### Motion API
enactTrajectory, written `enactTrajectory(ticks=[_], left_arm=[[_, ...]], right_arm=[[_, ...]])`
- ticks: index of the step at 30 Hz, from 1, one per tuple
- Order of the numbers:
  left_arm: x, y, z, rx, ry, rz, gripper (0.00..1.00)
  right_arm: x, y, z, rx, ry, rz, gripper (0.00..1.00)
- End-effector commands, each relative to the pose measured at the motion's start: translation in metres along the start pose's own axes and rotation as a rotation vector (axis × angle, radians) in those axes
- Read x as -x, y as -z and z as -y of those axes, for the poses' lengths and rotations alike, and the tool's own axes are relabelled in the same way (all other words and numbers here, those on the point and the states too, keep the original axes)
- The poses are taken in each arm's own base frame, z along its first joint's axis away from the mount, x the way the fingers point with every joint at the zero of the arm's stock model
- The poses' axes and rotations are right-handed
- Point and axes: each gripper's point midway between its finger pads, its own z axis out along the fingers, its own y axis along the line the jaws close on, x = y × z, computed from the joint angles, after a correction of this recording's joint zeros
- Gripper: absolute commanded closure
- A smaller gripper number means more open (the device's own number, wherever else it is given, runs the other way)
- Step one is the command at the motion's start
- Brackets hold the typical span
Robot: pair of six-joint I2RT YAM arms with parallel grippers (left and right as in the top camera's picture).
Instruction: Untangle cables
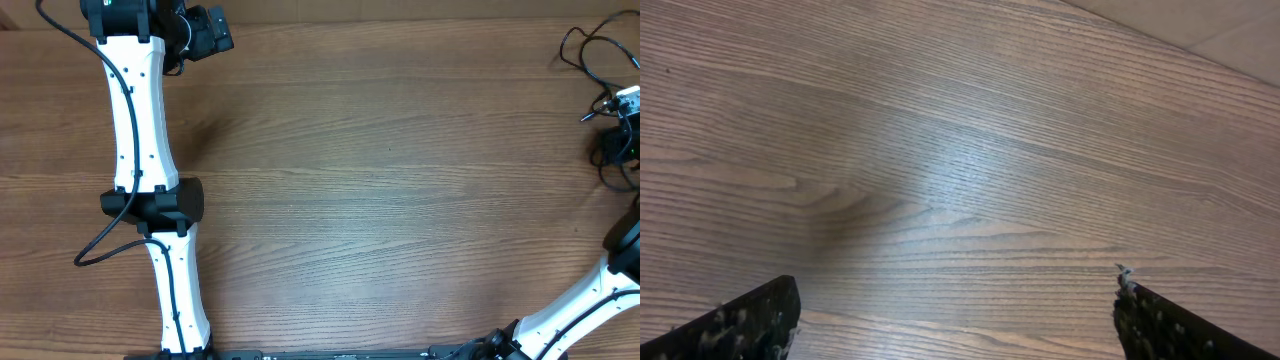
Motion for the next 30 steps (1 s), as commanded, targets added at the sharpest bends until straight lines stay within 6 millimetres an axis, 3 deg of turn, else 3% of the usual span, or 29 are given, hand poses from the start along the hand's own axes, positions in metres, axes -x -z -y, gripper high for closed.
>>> enactTrajectory(ticks=[1,5,9,13,17,21,27,30], left_arm=[[0.003,0.022,0.009,-0.012,-0.011,0.05,0.0],[0.003,0.022,0.008,-0.012,-0.011,0.051,0.0],[0.003,0.022,0.009,-0.013,-0.011,0.051,0.0],[0.003,0.022,0.009,-0.013,-0.012,0.051,0.0],[0.003,0.022,0.009,-0.013,-0.012,0.051,0.0],[0.003,0.022,0.009,-0.013,-0.012,0.05,0.0],[0.003,0.022,0.009,-0.013,-0.012,0.051,0.0],[0.003,0.022,0.009,-0.013,-0.012,0.051,0.0]], right_arm=[[-0.009,0.0,0.009,-0.067,0.194,-0.104,0.32],[-0.018,0.011,0.024,-0.163,0.266,-0.266,0.34],[0.002,0.028,0.029,-0.198,0.284,-0.244,0.39],[0.025,0.051,0.036,-0.237,0.248,-0.194,0.32],[0.029,0.068,0.03,-0.21,0.247,-0.192,0.31],[0.028,0.07,0.028,-0.197,0.247,-0.191,0.31],[0.055,0.065,0.027,-0.167,0.252,-0.008,0.31],[0.054,0.057,0.033,-0.185,0.252,0.013,0.32]])
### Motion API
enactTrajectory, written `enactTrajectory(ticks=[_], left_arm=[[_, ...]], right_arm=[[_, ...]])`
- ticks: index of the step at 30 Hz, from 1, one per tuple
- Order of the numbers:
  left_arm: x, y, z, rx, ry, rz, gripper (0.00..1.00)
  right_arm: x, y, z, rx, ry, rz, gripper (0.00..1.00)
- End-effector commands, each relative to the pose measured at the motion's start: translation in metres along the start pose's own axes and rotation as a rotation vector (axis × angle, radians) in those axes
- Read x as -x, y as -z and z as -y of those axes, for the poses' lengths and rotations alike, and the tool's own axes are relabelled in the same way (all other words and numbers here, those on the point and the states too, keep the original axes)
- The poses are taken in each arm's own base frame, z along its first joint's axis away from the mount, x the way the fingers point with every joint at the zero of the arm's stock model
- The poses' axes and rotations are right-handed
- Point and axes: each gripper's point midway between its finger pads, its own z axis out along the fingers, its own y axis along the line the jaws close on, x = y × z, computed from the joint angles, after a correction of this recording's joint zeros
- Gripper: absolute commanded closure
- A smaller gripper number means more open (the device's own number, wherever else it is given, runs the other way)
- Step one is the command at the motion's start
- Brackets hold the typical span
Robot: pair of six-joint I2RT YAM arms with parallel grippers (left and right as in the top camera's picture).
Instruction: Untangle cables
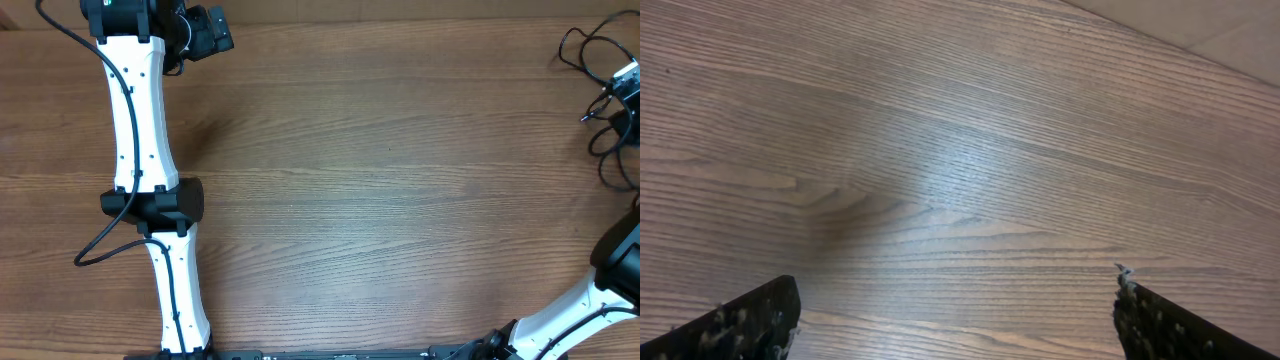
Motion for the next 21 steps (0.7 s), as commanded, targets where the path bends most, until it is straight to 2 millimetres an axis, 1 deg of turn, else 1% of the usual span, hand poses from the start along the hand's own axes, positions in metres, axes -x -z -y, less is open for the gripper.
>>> enactTrajectory(ticks=[1,2,5,7,12,14,15,17,18,21], left_arm=[[0.003,0.022,0.009,-0.013,-0.012,0.05,0.0],[0.003,0.022,0.009,-0.013,-0.012,0.051,0.0],[0.003,0.022,0.009,-0.013,-0.012,0.05,0.0],[0.003,0.021,0.009,-0.013,-0.012,0.05,0.0],[0.003,0.022,0.009,-0.013,-0.012,0.05,0.0],[0.003,0.022,0.009,-0.013,-0.012,0.05,0.0],[0.003,0.022,0.009,-0.013,-0.012,0.05,0.0],[0.003,0.022,0.009,-0.013,-0.012,0.05,0.0],[0.003,0.022,0.009,-0.013,-0.012,0.05,0.01],[0.003,0.022,0.009,-0.013,-0.012,0.05,0.0]], right_arm=[[-0.001,-0.01,0.001,0.003,-0.021,0.056,0.32],[-0.005,-0.014,0.0,0.001,-0.015,0.048,0.32],[-0.019,-0.028,-0.011,0.029,0.056,0.023,0.34],[-0.024,-0.036,-0.018,0.047,0.086,0.015,0.34],[-0.033,-0.047,-0.027,0.067,0.078,0.004,0.34],[-0.039,-0.053,-0.031,0.076,0.072,-0.005,0.37],[-0.043,-0.056,-0.032,0.079,0.067,-0.009,0.46],[-0.05,-0.061,-0.037,0.09,0.06,-0.018,0.71],[-0.053,-0.063,-0.039,0.095,0.052,-0.023,0.78],[-0.057,-0.067,-0.046,0.116,0.027,-0.032,0.84]])
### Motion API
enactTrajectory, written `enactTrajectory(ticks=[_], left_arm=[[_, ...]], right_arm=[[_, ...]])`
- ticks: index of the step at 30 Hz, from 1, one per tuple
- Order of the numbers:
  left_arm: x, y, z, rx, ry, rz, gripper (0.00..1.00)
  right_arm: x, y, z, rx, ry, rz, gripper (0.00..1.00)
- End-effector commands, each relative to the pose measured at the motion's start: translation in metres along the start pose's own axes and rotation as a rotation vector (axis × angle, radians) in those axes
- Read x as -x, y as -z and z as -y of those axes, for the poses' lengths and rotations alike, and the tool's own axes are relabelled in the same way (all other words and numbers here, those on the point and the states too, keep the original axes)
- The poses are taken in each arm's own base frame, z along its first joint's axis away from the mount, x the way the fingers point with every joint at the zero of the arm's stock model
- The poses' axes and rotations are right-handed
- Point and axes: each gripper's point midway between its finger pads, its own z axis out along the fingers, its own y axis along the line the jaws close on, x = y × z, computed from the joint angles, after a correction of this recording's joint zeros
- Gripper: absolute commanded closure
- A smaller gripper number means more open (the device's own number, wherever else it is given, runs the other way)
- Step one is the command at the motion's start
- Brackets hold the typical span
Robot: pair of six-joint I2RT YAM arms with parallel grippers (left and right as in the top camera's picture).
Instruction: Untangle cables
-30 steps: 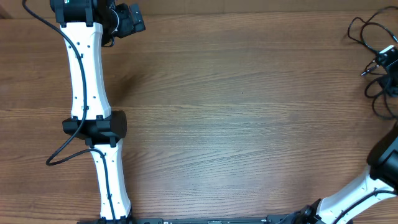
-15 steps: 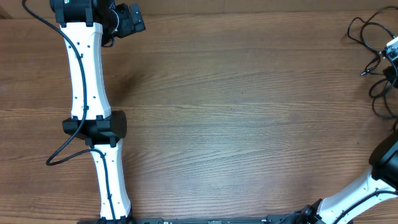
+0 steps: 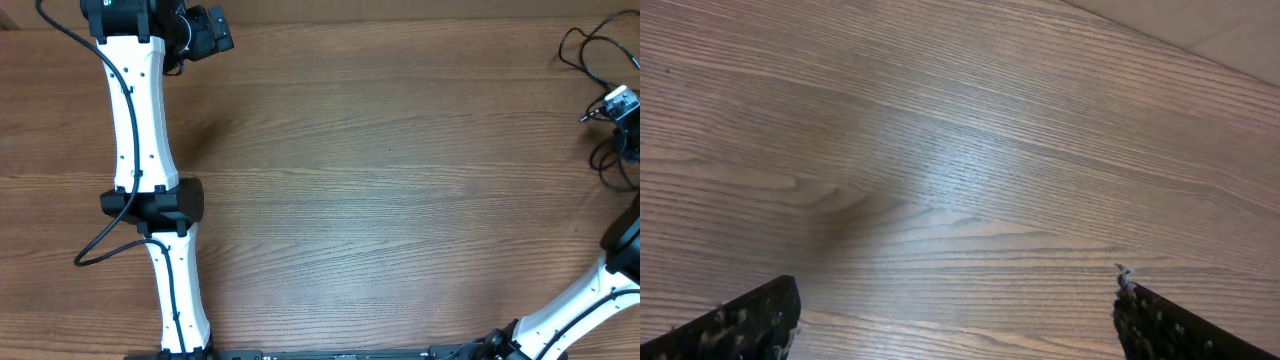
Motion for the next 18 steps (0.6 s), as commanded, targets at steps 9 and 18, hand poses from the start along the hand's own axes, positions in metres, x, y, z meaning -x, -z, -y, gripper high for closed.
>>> enactTrajectory(ticks=[9,18], left_arm=[[0.003,0.022,0.009,-0.013,-0.012,0.05,0.0],[0.003,0.021,0.009,-0.013,-0.012,0.05,0.0]], right_arm=[[0.018,0.024,0.018,-0.04,-0.297,0.042,0.96],[0.034,0.057,0.035,-0.071,-0.376,0.071,0.61]])
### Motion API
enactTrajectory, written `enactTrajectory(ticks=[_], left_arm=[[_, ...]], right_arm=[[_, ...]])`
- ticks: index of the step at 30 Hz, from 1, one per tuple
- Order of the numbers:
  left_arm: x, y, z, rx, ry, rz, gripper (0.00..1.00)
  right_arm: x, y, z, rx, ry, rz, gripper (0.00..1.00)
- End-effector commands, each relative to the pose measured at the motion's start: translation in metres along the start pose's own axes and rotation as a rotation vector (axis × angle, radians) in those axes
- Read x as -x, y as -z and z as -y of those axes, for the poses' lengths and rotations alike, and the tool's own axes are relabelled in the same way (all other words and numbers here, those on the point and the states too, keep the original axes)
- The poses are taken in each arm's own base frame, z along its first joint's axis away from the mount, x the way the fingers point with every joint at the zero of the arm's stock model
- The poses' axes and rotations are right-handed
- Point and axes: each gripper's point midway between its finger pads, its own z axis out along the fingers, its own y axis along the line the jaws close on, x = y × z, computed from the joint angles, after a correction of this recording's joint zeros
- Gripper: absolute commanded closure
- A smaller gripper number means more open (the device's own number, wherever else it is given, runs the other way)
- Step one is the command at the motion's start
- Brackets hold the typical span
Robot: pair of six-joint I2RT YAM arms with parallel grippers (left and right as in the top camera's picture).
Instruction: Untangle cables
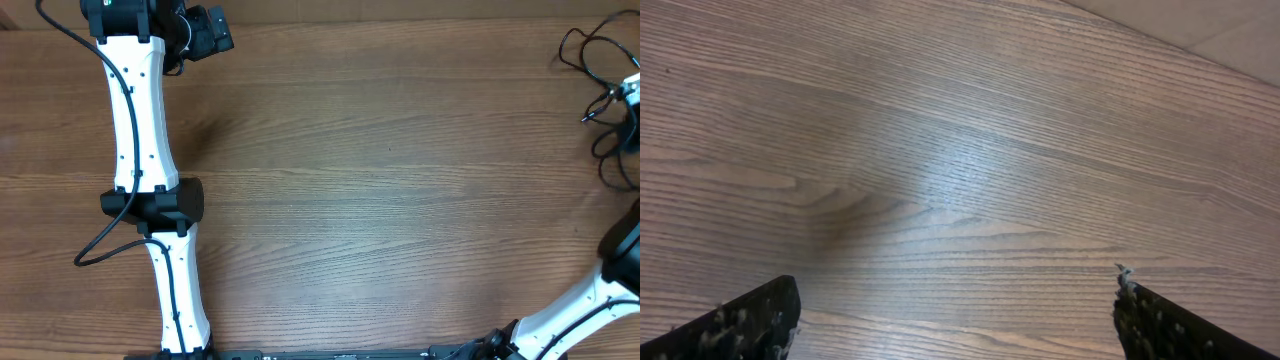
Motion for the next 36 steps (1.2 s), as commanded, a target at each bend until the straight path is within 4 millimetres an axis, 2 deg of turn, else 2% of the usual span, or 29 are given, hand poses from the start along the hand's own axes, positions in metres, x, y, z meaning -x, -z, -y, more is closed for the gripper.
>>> enactTrajectory(ticks=[1,2,4,5,6,9,11,12,13,15,21,22,25,26,36], left_arm=[[0.003,0.022,0.009,-0.013,-0.012,0.051,0.0],[0.003,0.022,0.009,-0.013,-0.012,0.051,0.0],[0.003,0.022,0.009,-0.013,-0.012,0.05,0.0],[0.003,0.022,0.009,-0.013,-0.012,0.05,0.0],[0.003,0.022,0.009,-0.013,-0.012,0.05,0.0],[0.003,0.022,0.009,-0.013,-0.012,0.051,0.01],[0.003,0.022,0.009,-0.013,-0.012,0.051,0.0],[0.003,0.022,0.009,-0.013,-0.012,0.05,0.0],[0.003,0.022,0.009,-0.013,-0.012,0.05,0.0],[0.003,0.022,0.009,-0.013,-0.012,0.05,0.0],[0.003,0.022,0.009,-0.013,-0.012,0.051,0.0],[0.003,0.022,0.009,-0.013,-0.012,0.051,0.0],[0.003,0.022,0.009,-0.013,-0.012,0.051,0.0],[0.003,0.022,0.009,-0.013,-0.012,0.051,0.0],[0.003,0.022,0.009,-0.013,-0.012,0.05,0.0]], right_arm=[[0.011,0.015,0.011,-0.027,-0.202,0.034,0.61],[0.013,0.015,0.013,-0.032,-0.332,0.042,0.63],[0.015,0.017,0.022,-0.057,-0.711,0.067,0.69],[0.013,0.018,0.024,-0.066,-1.034,0.068,0.87],[0.008,0.018,0.02,-0.061,-1.288,0.05,0.96],[0.004,0.018,-0.006,0.034,-2.069,-0.043,0.91],[0.009,0.018,-0.022,0.079,-2.368,-0.117,0.89],[0.01,0.019,-0.029,0.086,-2.502,-0.16,0.92],[0.01,0.019,-0.035,0.072,-2.617,-0.196,0.96],[0.001,0.019,-0.036,-0.027,-2.784,-0.215,0.96],[-0.045,0.025,-0.008,-0.47,-2.94,-0.002,0.96],[-0.05,0.027,-0.004,-0.52,-2.936,0.029,0.93],[-0.063,0.029,0.001,-0.623,-2.892,0.067,0.61],[-0.065,0.028,0.0,-0.637,-2.875,0.063,0.55],[-0.079,-0.001,-0.019,-0.655,-2.863,-0.014,0.55]])
